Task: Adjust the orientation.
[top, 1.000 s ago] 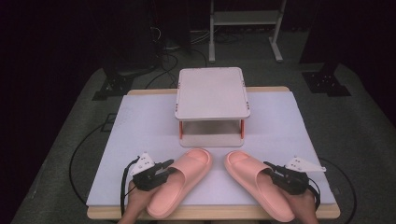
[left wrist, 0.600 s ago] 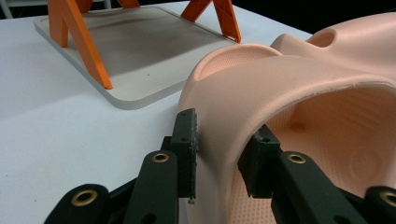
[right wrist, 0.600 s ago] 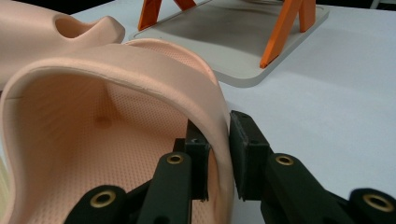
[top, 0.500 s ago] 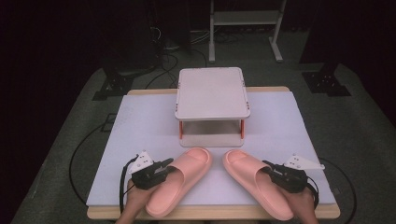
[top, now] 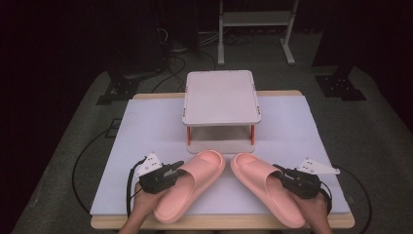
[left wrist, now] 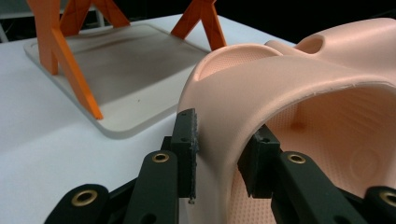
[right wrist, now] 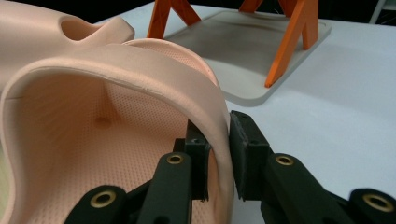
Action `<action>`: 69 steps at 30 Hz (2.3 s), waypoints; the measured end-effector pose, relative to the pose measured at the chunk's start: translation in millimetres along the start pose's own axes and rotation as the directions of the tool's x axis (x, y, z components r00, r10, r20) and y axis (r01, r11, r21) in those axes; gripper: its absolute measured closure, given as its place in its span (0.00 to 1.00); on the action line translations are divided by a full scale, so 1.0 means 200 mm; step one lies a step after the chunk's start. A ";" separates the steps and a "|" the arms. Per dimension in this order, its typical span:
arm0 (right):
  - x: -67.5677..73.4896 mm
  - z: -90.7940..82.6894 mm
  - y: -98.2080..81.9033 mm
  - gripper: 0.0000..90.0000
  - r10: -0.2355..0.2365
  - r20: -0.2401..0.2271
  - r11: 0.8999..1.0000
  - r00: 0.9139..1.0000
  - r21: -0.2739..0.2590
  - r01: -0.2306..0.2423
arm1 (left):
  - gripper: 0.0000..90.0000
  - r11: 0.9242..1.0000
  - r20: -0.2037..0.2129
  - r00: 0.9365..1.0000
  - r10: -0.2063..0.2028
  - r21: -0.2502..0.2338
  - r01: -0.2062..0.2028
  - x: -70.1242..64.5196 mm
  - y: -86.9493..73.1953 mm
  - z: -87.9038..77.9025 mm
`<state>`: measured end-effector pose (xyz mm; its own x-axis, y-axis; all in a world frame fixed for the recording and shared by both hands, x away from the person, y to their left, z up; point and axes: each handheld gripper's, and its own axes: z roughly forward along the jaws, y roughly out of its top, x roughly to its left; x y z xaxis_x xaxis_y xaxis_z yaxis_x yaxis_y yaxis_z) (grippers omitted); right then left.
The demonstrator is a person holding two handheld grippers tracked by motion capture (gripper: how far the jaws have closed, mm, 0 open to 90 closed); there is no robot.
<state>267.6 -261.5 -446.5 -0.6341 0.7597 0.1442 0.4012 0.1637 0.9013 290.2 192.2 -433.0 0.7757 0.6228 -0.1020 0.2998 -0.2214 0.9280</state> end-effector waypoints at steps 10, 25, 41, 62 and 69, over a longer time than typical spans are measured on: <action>0.04 -0.04 0.11 0.86 -0.008 -0.022 0.999 1.000 -0.033 0.007 | 0.77 1.000 0.016 1.000 0.022 -0.011 -0.021 -0.04 0.10 -0.05; 0.08 -0.09 0.32 0.86 -0.029 -0.018 0.997 0.999 -0.071 0.027 | 0.77 0.997 -0.002 0.998 0.063 -0.036 -0.063 -0.04 0.31 -0.14; 0.09 -0.13 0.49 0.86 -0.051 0.008 0.994 0.999 -0.099 0.052 | 0.78 0.995 -0.013 0.996 0.086 -0.054 -0.087 -0.03 0.47 -0.16; 0.06 -0.09 0.65 0.86 -0.044 0.032 0.992 0.999 -0.117 0.047 | 0.78 0.993 -0.048 0.995 0.084 -0.079 -0.088 0.03 0.61 -0.14; 0.03 -0.07 0.69 0.85 -0.031 0.038 0.992 0.999 -0.118 0.036 | 0.78 0.993 -0.054 0.995 0.078 -0.079 -0.082 0.07 0.64 -0.11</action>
<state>310.6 -243.3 -316.5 -0.6205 0.7778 0.1001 0.2971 0.1150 0.9479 326.5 188.8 -308.0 0.7655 0.6433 -0.0097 0.1902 -0.2119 0.9586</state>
